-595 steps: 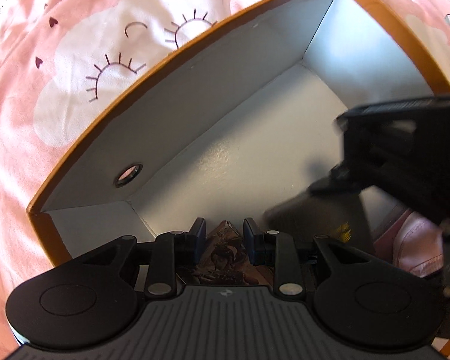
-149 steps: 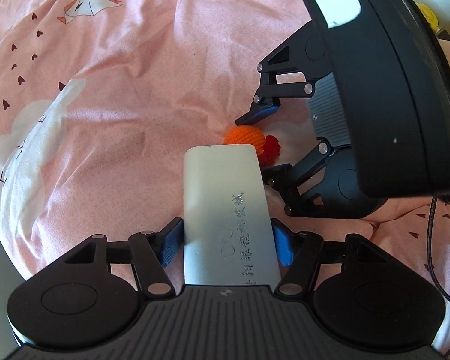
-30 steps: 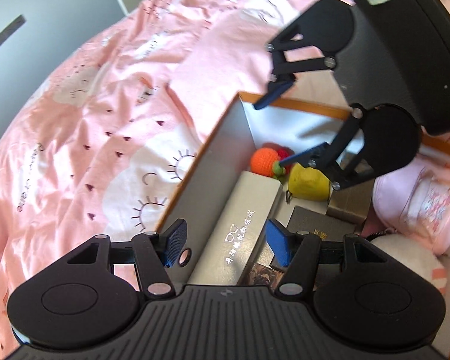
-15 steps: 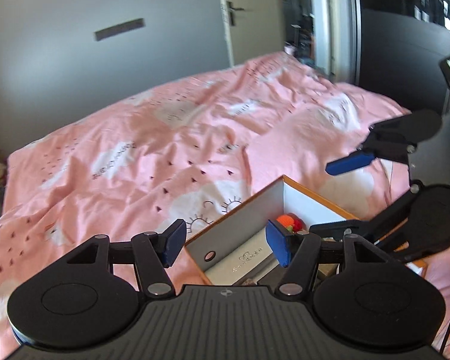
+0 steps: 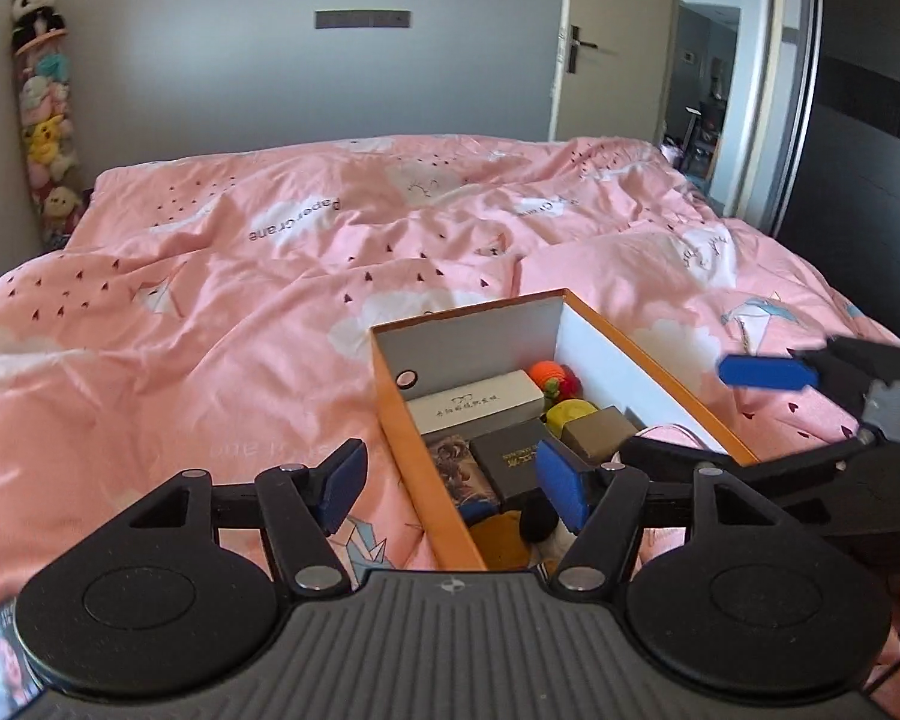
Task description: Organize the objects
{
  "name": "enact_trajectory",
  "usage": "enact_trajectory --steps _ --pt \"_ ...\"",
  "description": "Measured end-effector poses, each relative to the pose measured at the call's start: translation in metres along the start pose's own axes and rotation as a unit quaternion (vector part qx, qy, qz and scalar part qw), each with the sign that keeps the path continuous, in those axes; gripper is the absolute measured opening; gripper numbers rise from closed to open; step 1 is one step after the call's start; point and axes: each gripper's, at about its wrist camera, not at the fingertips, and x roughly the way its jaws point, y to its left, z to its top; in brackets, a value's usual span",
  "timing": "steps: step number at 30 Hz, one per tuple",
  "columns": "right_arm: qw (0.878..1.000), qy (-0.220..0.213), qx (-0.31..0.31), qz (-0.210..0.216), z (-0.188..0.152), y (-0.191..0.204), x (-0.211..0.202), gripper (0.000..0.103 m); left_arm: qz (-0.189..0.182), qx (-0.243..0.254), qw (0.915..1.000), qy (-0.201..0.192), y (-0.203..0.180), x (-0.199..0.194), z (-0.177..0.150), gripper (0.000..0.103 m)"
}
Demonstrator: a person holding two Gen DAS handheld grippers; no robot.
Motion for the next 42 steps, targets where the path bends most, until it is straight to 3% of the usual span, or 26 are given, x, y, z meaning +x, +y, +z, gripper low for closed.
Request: enact_trajectory --steps 5,8,13,20,42 --pt "0.998 -0.012 0.056 -0.024 -0.027 0.002 -0.015 0.088 0.036 -0.006 0.9992 -0.015 0.002 -0.001 -0.019 0.086" --pt "0.995 -0.022 0.087 -0.035 -0.040 0.003 -0.019 0.089 0.037 0.004 0.9992 -0.015 0.001 0.000 -0.027 0.086" --pt "0.996 -0.015 0.069 -0.060 -0.055 0.014 -0.019 0.090 0.047 0.011 0.9985 -0.024 -0.001 0.003 -0.040 0.086" --pt "0.994 -0.030 0.051 -0.089 -0.068 0.022 -0.017 0.094 0.053 -0.020 0.9983 -0.017 0.002 0.007 -0.057 0.087" --pt "0.994 -0.010 0.083 -0.071 -0.077 0.016 -0.003 0.095 0.064 -0.030 0.9974 0.015 0.006 0.020 -0.072 0.088"
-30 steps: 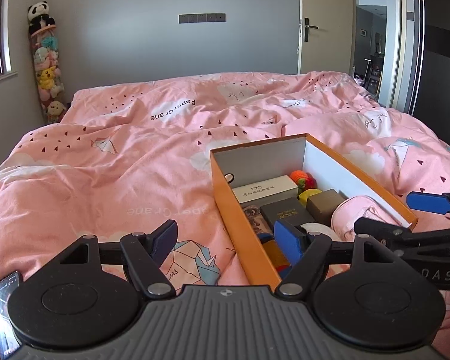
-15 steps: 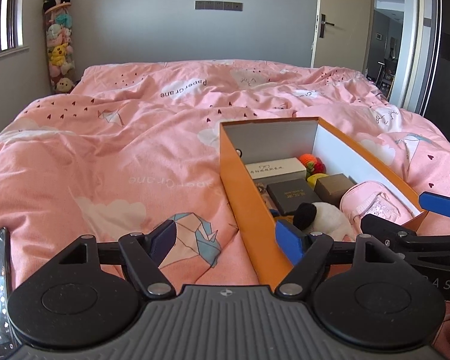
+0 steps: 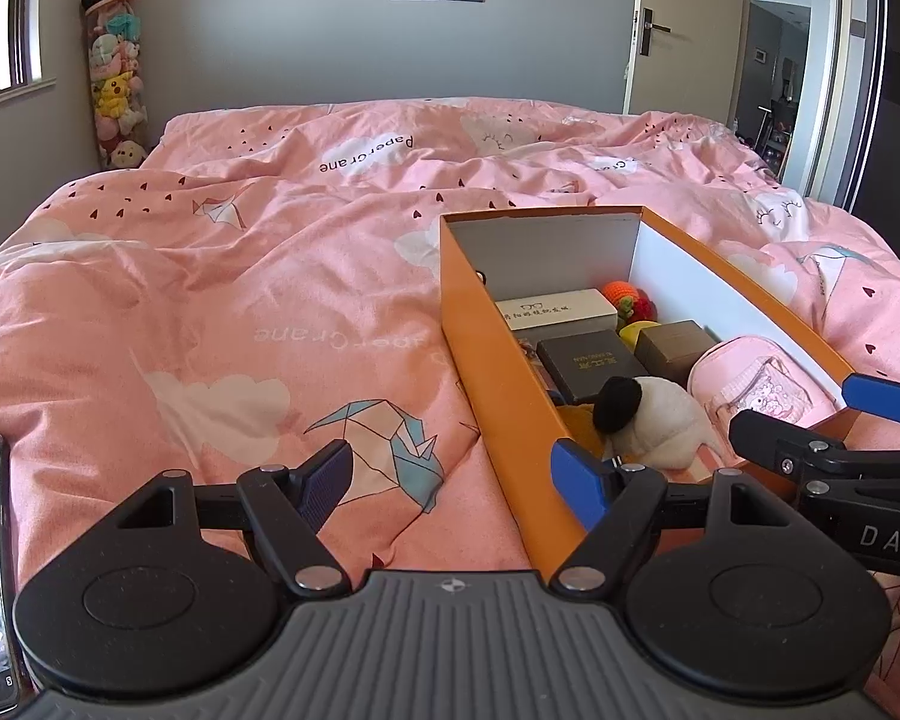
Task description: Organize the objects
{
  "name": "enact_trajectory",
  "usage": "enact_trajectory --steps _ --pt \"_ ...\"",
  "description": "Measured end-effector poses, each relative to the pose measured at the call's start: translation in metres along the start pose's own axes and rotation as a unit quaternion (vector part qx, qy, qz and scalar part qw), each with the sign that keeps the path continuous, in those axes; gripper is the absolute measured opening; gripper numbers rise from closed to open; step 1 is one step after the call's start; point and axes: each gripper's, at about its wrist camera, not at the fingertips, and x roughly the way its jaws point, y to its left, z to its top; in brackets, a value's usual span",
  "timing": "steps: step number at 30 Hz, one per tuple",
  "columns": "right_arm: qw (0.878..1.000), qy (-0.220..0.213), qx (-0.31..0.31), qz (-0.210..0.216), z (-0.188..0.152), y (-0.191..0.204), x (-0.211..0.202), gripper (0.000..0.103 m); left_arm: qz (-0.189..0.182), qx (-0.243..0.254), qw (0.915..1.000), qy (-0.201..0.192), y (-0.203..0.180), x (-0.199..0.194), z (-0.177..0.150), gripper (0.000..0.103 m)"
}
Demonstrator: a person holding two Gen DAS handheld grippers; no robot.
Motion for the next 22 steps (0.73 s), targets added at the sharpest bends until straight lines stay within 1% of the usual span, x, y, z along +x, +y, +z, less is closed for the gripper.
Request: enact_trajectory --steps 5,22 --pt "1.000 0.006 0.015 0.004 -0.0018 -0.0043 0.0015 0.095 0.005 0.004 1.0000 -0.001 -0.0020 -0.0007 -0.0002 0.088" --pt "1.000 0.007 0.011 0.004 -0.0017 -0.0039 0.0018 0.095 0.006 0.005 1.0000 -0.003 -0.0016 -0.0014 0.0000 0.088"
